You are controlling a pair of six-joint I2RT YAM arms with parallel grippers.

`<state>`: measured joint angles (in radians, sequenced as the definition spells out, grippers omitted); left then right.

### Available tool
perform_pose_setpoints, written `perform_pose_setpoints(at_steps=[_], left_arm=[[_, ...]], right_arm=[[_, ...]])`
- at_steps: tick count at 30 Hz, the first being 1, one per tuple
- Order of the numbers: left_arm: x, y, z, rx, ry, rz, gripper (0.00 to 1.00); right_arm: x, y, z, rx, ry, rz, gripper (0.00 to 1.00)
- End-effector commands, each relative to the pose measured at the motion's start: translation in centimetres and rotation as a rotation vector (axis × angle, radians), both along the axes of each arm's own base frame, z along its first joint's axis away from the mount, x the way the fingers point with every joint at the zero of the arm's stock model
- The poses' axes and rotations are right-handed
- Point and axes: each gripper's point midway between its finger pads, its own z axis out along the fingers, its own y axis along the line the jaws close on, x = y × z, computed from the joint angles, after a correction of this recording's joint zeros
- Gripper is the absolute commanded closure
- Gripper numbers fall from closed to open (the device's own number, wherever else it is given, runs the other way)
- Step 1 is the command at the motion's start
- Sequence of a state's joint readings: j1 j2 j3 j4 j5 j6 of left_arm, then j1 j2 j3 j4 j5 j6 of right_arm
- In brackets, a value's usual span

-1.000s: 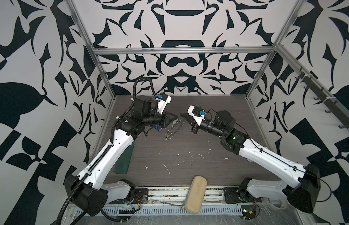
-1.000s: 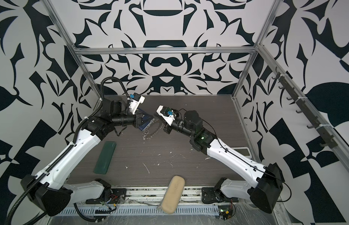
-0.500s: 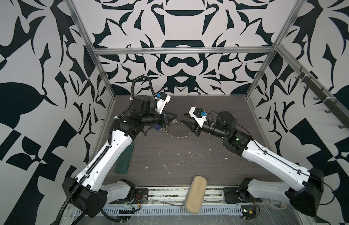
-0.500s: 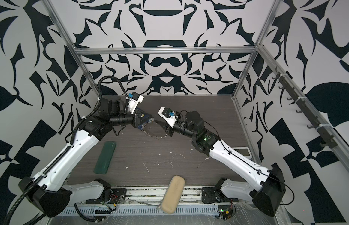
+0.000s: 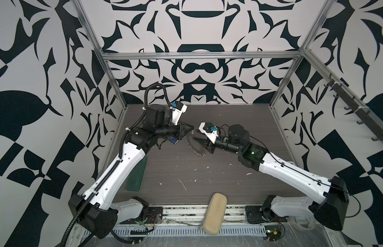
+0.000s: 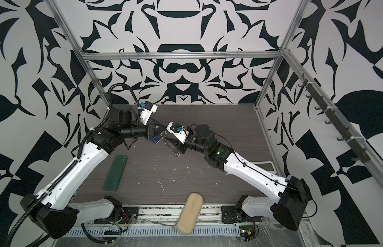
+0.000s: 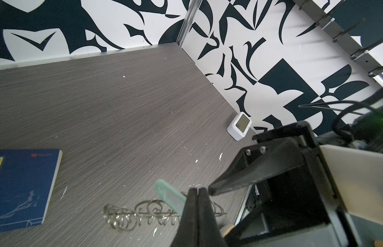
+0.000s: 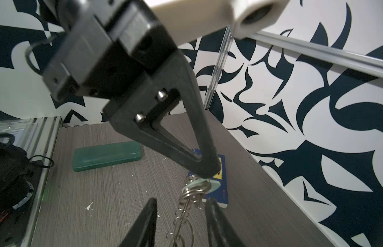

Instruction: Remove the keys from the keyring

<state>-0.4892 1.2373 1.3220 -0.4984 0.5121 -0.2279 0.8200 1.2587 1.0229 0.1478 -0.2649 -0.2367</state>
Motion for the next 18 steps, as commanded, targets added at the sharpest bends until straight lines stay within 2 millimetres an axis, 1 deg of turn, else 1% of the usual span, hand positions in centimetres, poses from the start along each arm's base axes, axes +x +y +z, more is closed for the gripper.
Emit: perform_pose_setpoints(at_steps=[1,8,15,18], left_arm=[[-0.6,0.2,2.3,-0.031,-0.054,-0.002,1.00],[-0.6,0.2,2.3,-0.033,-0.053,-0.001,1.00],[-0.6,0.2,2.4,-0.036,-0.056,-0.002,1.00],[-0.7,0.3,2.5,-0.035,-0.060,0.002,1.00]], right_arm=[[0.4,-0.1,2.4,0.038,-0.046,-0.027,0.57],[1.0,0.3,2.7,0.048,-0.048,-0.045,0.57],[1.2,0.9,3.0,0.055,-0.046,-0.031,0.56],[1.6,0.5,3.1,0.045,-0.061,-0.062,0.56]])
